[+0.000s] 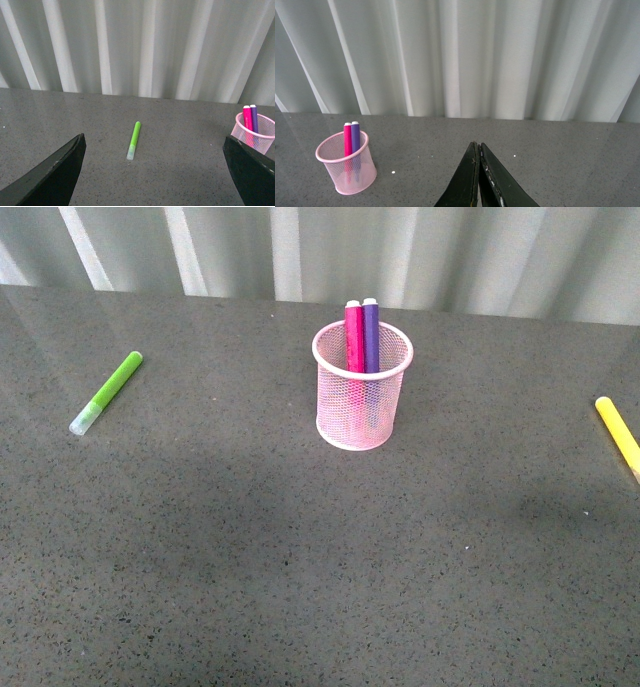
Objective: Insert purple and pink pens into pink cup
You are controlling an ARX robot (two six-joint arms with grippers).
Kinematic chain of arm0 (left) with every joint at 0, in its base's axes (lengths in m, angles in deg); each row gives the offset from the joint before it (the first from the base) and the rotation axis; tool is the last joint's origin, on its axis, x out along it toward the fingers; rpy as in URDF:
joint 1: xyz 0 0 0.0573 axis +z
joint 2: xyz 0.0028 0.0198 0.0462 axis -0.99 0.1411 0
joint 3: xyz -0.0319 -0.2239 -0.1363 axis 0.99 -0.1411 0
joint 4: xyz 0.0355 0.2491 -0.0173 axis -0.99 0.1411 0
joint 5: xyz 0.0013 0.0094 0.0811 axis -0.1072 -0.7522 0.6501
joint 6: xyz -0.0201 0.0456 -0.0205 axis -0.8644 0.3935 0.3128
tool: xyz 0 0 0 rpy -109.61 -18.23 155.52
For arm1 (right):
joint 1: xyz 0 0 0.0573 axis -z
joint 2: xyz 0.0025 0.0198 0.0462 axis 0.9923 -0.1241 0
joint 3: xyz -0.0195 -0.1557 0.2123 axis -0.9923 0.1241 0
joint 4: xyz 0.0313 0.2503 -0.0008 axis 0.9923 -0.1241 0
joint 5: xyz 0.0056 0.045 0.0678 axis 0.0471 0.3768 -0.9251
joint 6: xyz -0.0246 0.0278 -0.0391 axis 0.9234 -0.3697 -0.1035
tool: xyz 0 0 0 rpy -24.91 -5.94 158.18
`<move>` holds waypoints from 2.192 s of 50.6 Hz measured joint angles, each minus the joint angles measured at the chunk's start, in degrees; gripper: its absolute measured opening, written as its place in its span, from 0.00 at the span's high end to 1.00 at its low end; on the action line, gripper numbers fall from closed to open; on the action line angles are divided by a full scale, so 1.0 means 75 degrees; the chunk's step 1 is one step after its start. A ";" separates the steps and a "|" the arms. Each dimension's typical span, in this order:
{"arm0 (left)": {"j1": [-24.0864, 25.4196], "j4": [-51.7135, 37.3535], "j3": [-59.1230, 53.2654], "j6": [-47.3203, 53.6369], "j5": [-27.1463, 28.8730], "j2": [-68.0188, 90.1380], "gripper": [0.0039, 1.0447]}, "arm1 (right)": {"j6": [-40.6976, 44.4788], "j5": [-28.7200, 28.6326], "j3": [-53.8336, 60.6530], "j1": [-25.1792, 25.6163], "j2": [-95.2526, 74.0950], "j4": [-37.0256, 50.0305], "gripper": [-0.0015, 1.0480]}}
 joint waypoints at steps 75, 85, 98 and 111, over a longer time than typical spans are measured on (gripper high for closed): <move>0.0000 0.0003 0.0000 0.0000 0.0000 0.0000 0.06 | -0.0009 0.0017 -0.0003 0.0000 0.1915 -0.1961 0.07; 0.0000 0.0003 0.0000 0.0000 0.0000 0.0000 0.06 | -0.0009 0.0017 -0.0003 0.0000 0.1915 -0.1961 0.07; 0.0000 0.0003 0.0000 0.0000 0.0003 0.0000 0.06 | -0.0009 0.0015 -0.0003 0.0000 0.1915 -0.1961 0.07; 0.0000 0.0003 0.0000 0.0000 0.0003 0.0000 0.06 | -0.0009 0.0017 -0.0003 0.0000 0.1915 -0.1961 0.07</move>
